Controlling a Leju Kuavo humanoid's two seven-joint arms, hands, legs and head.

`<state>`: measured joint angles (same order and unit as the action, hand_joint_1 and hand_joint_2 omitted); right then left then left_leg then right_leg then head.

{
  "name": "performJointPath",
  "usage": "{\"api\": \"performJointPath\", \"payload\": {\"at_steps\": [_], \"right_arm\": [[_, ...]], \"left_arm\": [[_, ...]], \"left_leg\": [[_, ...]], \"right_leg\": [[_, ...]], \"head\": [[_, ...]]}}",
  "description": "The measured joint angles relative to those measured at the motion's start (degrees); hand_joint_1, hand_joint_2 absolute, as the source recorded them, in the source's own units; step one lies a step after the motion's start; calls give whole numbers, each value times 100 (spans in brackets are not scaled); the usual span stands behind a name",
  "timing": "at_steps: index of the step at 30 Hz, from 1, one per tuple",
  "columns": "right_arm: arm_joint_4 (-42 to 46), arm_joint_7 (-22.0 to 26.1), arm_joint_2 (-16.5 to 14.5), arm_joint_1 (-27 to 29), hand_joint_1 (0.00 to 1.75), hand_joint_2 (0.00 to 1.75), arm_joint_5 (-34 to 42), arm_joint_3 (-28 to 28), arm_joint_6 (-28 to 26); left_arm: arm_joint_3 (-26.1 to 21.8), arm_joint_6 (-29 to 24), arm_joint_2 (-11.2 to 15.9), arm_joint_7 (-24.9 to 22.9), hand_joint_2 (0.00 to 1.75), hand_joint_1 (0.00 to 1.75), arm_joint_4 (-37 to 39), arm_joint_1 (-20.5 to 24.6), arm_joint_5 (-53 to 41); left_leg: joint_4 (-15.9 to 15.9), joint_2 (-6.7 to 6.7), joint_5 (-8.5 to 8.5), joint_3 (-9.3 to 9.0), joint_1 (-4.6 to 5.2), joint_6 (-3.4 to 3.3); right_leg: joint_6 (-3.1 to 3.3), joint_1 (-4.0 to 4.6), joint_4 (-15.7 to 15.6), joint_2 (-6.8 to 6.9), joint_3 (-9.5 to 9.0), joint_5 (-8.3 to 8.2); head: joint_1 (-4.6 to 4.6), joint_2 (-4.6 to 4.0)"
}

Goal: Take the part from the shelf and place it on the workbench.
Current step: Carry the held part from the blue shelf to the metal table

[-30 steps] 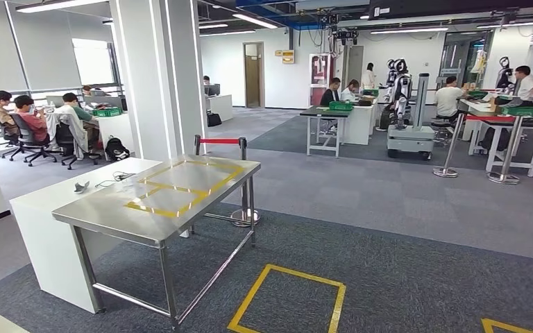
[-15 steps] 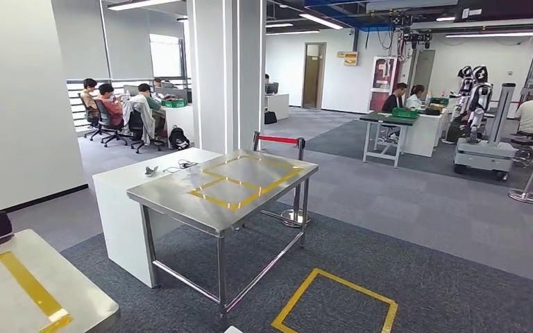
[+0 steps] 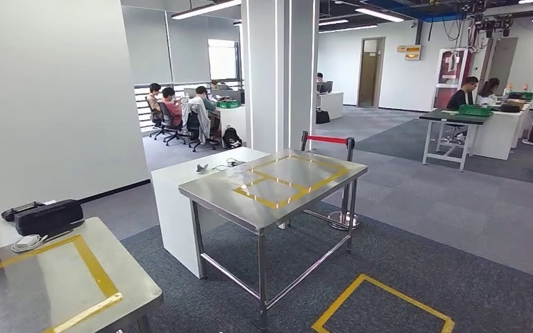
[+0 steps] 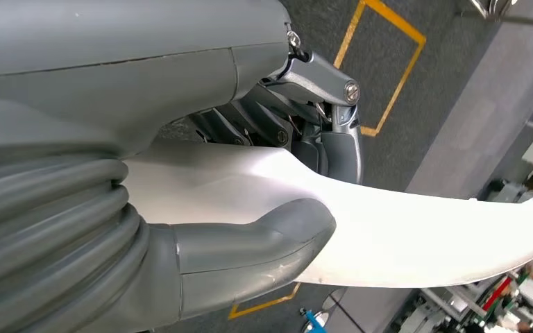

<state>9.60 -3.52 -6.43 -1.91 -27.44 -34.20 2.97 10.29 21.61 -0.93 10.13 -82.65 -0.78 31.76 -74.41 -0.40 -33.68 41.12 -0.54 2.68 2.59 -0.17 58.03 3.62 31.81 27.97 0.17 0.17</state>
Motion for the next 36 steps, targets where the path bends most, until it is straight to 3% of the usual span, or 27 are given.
{"api": "performJointPath", "payload": {"at_steps": [1,3,5,8,10,12,14,15,16,17,19,21,23,25,27,29,30,31,32,34,36], "right_arm": [[0,8,0,-8,0,0,-1,1,3],[0,11,-1,-23,0,0,-1,1,-2],[0,-7,-1,-31,0,0,2,1,-25],[0,-33,0,-44,0,0,24,1,-57],[0,-35,-1,-47,0,0,49,1,-75],[0,-48,-2,-31,0,0,81,-1,-87],[0,-71,-2,-7,0,0,119,-6,-96],[0,-83,-2,-1,0,0,135,-10,-100],[0,-95,-2,0,0,0,146,-13,-103],[0,-105,-2,0,0,0,152,-16,-104],[0,-120,-2,-2,0,0,154,-19,-106],[0,-132,-2,-5,0,0,145,-20,-104],[0,-129,-1,-13,0,0,111,-21,-90],[0,-107,3,-21,0,0,67,-21,-61],[0,-60,13,-11,0,0,45,-21,-31],[0,-13,28,6,0,0,42,-21,-11],[0,5,34,9,0,0,43,-21,-5],[0,16,40,6,0,0,46,-21,-3],[0,27,44,-1,0,0,51,-21,-5],[0,37,48,-20,0,0,68,-22,-17],[0,33,54,-36,0,0,95,-33,-31]], "left_arm": [[0,-4,0,-4,175,175,-13,-11,-2],[-1,-25,-2,-3,175,175,-62,4,-24],[-17,-72,-8,15,175,175,-127,37,-49],[-118,-133,-4,52,175,175,-224,50,-54],[-209,-164,-1,78,175,175,-310,65,-54],[-289,-201,0,95,175,175,-388,80,-77],[-374,-246,3,105,175,175,-445,75,-145],[-428,-270,5,110,175,175,-476,73,-186],[-487,-288,7,113,175,175,-511,73,-222],[-549,-301,8,115,175,175,-554,77,-257],[-666,-309,10,114,175,175,-650,93,-343],[-791,-320,16,119,175,175,-748,108,-456],[-939,-338,46,133,175,175,-849,101,-549],[-1094,-355,88,158,175,175,-967,84,-623],[-1226,-378,123,192,175,175,-1083,74,-713],[-1339,-413,168,242,175,175,-1166,44,-806],[-1396,-425,196,277,175,175,-1192,22,-844],[-1450,-430,228,316,175,175,-1209,7,-868],[-1497,-429,257,359,175,175,-1222,-1,-882],[-1563,-422,297,436,175,175,-1246,10,-890],[-1599,-414,319,482,175,175,-1267,47,-889]], "left_leg": [[238,42,145,-150,0,-2],[1053,295,472,-615,17,-38],[1530,468,606,-869,41,-113],[1576,306,634,-836,39,-210],[1604,169,676,-843,-2,-276],[1611,28,709,-834,-31,-317],[1590,-125,720,-803,-34,-322],[1572,-208,723,-788,-36,-316],[1554,-290,725,-777,-39,-307],[1539,-370,726,-771,-45,-293],[1524,-509,736,-754,-56,-235],[1538,-622,766,-717,-61,-149],[1581,-712,804,-671,-69,-58],[1484,-509,727,-598,-67,-14],[937,-149,384,-366,-58,4],[180,-19,17,-47,-56,32],[-15,-7,-35,18,-56,41],[14,5,23,-31,-55,42],[288,42,176,-204,-55,37],[1086,238,475,-664,-40,-4],[1503,373,579,-879,-14,-75]], "right_leg": [[-5,2,4,77,-5,5],[-40,20,33,214,-20,33],[-92,53,67,330,-28,65],[-177,51,76,454,-49,86],[-256,17,272,175,5,245],[-319,-19,905,-217,275,601],[-344,-34,1588,-324,612,851],[-345,-38,1685,-330,677,819],[-341,-45,1555,-343,633,679],[-332,-57,1211,-390,484,461],[-314,-72,436,-626,136,140],[-287,-53,121,-755,12,64],[-222,-35,103,-641,25,31],[-126,-45,56,-510,24,-10],[-58,-41,28,-360,30,-29],[-36,-19,32,-190,47,-25],[-33,-11,35,-106,52,-25],[-34,-7,40,-26,55,-23],[-39,-5,48,51,54,-17],[-71,9,83,195,50,9],[-128,32,116,310,51,31]], "head": [[1,0],[-2,0],[5,0],[14,0],[21,0],[35,0],[43,0],[45,0],[46,0],[48,0],[51,0],[50,0],[47,0],[32,0],[13,0],[3,0],[3,0],[2,0],[2,0],[1,0],[4,0]]}}
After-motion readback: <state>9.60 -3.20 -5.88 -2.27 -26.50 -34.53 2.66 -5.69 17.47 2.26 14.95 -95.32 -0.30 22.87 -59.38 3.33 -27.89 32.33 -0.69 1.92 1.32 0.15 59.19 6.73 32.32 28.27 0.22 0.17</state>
